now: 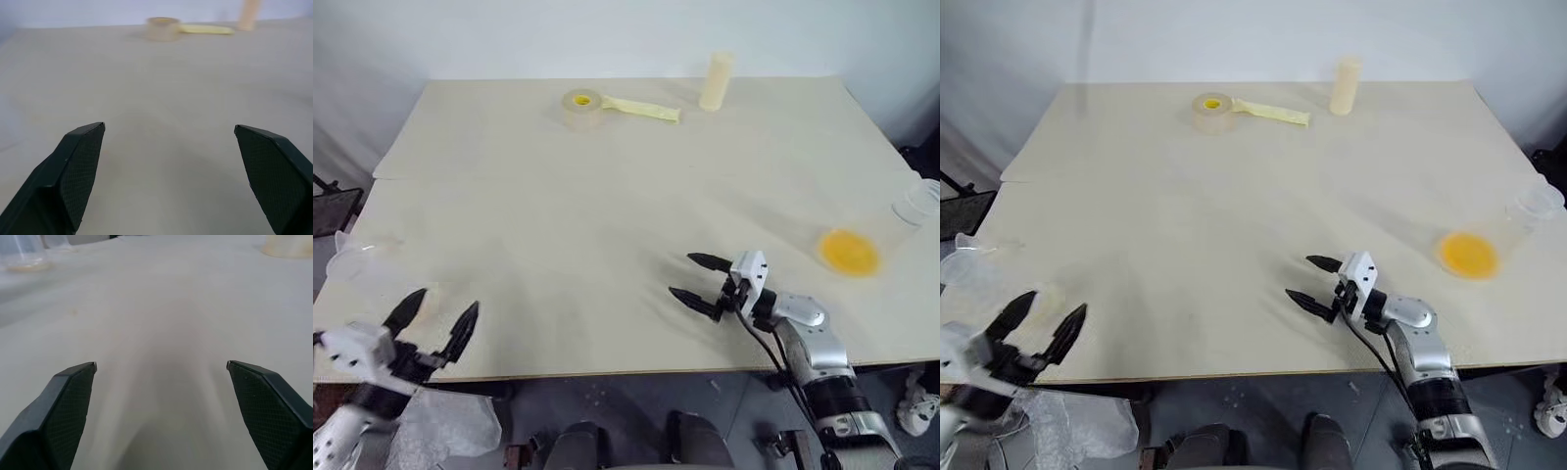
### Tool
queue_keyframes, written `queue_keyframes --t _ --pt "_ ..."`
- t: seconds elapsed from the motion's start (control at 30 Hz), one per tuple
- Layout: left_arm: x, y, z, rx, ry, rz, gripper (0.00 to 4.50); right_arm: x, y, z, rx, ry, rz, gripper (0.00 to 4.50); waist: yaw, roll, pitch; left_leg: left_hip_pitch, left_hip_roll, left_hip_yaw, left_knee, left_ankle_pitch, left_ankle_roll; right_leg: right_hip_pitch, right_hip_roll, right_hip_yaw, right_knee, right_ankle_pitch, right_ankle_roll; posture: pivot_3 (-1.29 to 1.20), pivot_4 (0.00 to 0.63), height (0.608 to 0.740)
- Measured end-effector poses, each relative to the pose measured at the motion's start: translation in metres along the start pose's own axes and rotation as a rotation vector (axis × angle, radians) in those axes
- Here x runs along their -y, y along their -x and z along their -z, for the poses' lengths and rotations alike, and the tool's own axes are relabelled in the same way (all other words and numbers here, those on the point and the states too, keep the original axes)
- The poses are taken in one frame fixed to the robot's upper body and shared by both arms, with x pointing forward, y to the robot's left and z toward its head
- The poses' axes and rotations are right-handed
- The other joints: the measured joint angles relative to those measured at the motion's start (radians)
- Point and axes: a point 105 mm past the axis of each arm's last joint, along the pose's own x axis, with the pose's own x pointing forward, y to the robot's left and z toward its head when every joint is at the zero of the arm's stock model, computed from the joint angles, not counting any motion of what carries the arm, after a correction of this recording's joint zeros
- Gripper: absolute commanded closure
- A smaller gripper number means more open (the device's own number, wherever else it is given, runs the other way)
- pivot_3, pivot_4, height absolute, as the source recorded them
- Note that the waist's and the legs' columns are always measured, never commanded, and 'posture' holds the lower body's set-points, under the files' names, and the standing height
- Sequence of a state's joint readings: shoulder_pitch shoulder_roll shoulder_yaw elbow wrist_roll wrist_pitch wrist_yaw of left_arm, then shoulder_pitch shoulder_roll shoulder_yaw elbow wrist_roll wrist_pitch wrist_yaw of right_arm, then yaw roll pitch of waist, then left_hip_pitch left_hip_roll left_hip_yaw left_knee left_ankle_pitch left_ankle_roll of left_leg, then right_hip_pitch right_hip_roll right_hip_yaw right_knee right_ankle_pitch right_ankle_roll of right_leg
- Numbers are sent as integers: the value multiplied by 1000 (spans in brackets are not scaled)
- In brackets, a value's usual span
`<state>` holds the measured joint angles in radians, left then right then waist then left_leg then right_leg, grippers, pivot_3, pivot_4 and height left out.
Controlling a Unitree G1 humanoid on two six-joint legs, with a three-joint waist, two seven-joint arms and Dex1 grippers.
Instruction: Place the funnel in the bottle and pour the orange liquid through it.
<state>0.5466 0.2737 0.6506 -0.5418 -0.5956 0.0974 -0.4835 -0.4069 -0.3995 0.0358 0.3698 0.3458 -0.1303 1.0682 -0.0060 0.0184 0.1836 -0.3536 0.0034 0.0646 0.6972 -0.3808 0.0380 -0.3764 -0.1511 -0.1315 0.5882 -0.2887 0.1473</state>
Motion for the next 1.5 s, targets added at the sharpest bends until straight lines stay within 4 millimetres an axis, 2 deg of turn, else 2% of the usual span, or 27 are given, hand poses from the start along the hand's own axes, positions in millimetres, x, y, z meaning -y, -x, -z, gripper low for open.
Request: queue_keyframes --t 0.13,0.27,0.43,0.63,0.77,1.0,1.23,1.43,1.5 --pt "-18 32 -2 -40 10 -160 0 4 -12 -3 18 4 -44 43 8 -1 0 -1 0 -2 2 -1 1 1 -1 1 0 0 0 0 150 740" --pt "-39 42 -8 -42 15 -291 0 3 -16 -3 26 2 -70 43 7 -1 0 -1 -1 -3 2 -2 1 1 -1 1 0 0 -1 0 150 740" --pt "-50 17 -23 14 -5 -296 0 2 -16 -1 24 -10 -72 43 3 -1 0 -1 0 -3 2 -2 1 0 0 1 1 -1 -1 0 150 740" --pt "-66 -13 -29 57 -21 -281 0 -3 -15 -8 39 14 -66 43 0 0 0 -1 0 -2 2 -3 0 -1 1 0 2 -1 -1 0 150 740" --pt "-79 -19 -22 41 -19 -317 0 -5 -10 -6 27 8 -46 43 0 -1 0 -1 0 -2 2 -3 0 -1 1 1 2 -1 -1 0 150 740" --pt "-85 -43 -17 33 -28 -267 0 -7 -7 -7 25 18 -41 43 2 -1 0 0 0 -1 3 -3 -1 0 2 0 3 -1 -1 0 150 740" --pt "-79 -54 -18 51 -30 -216 2101 -9 -2 -3 16 10 -32 0 0 -1 0 0 0 -1 2 -3 -1 -1 2 0 3 -1 -1 0 150 740" --pt "-74 -58 -19 49 -17 -173 2136 -8 -1 -4 17 15 -15 0 3 -1 0 0 1 -1 2 -3 -1 -1 2 0 3 -1 -1 0 150 740" --pt "-65 -68 -22 41 -24 -103 2136 -7 -1 -6 19 21 -10 0 8 -1 0 0 0 -1 3 -3 -1 0 2 0 3 -1 -1 0 150 740"
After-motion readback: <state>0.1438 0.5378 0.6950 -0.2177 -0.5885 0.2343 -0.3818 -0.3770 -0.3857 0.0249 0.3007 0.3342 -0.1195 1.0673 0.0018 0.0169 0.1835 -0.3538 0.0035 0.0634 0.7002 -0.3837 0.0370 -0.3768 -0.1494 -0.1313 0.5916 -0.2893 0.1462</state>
